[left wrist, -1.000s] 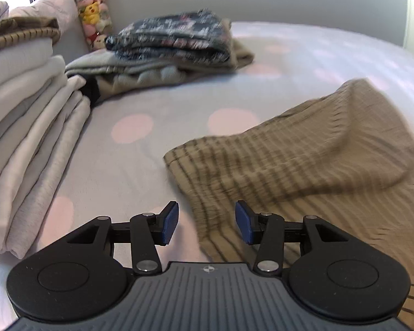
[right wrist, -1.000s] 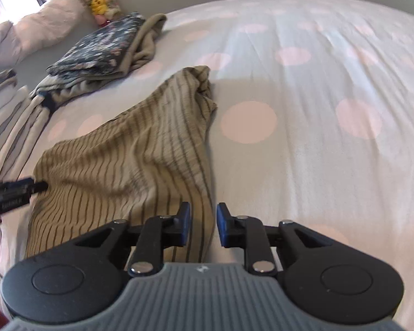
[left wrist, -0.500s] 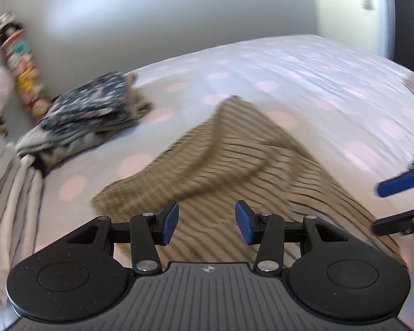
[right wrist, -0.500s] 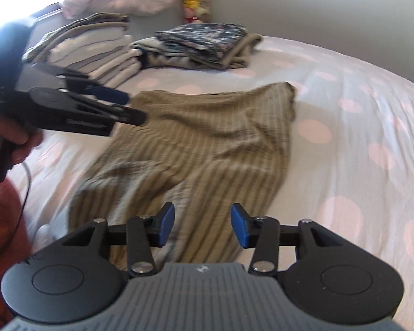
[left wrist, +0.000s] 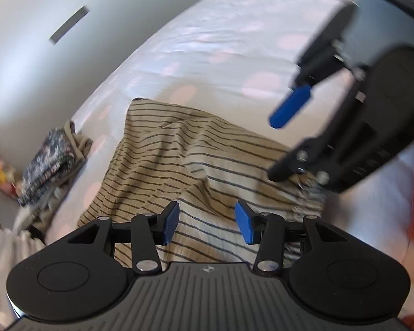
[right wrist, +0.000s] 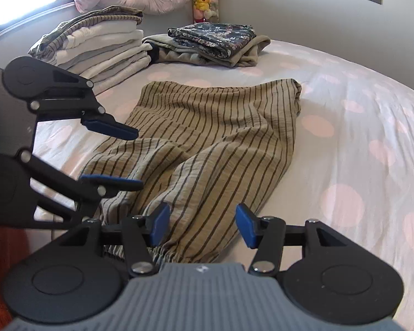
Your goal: Fold clothes
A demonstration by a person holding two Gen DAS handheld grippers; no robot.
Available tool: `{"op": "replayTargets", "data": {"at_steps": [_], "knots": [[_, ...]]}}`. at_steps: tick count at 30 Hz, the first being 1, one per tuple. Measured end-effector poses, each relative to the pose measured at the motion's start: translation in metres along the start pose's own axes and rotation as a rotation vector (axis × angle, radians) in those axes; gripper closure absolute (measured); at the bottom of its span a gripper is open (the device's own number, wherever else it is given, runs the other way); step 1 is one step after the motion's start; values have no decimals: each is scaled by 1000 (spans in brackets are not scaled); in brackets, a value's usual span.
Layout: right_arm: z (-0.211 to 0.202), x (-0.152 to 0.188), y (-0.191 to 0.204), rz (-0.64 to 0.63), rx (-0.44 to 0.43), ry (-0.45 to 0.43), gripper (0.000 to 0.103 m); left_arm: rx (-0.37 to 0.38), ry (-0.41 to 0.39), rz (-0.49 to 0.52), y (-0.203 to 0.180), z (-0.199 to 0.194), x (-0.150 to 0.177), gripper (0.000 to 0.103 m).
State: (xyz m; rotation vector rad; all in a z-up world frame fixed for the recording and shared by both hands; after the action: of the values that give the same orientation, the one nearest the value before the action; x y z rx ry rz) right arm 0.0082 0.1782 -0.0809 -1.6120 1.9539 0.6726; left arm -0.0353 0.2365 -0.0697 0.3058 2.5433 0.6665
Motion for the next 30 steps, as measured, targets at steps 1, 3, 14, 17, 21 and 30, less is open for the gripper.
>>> {"op": "replayTargets", "data": {"at_steps": [1, 3, 14, 17, 21, 30], "knots": [[-1, 0, 2, -8, -4, -1, 46, 8, 7, 17, -4, -2, 0, 60], [-2, 2, 5, -17, -5, 1, 45, 20, 24, 38, -11, -6, 0, 60], [-18, 15, 7, -5, 18, -2, 40, -40, 68, 162, -29, -37, -9, 53], [-21, 14, 8, 1, 26, -12, 40, -24, 67, 162, -30, -39, -9, 52], [-20, 15, 16, -31, 41, 1, 39, -18, 63, 186, -35, -34, 3, 45], [-21, 16, 28, -104, 9, 37, 39, 70, -6, 326, -54, -20, 43, 41]]}}
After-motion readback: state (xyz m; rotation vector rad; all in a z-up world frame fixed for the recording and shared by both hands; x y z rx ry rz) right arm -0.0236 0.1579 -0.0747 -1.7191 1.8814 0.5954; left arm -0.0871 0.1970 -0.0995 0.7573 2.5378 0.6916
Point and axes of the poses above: each gripper's, at about its wrist camera, not at the fingertips, and z roughly the way its jaws point, y to its left, x to its underside, the point moved 7 cm from there along z, roughly the way its jaws point, and after that the axes turned 6 degrees about y, right-handed, at the moved point
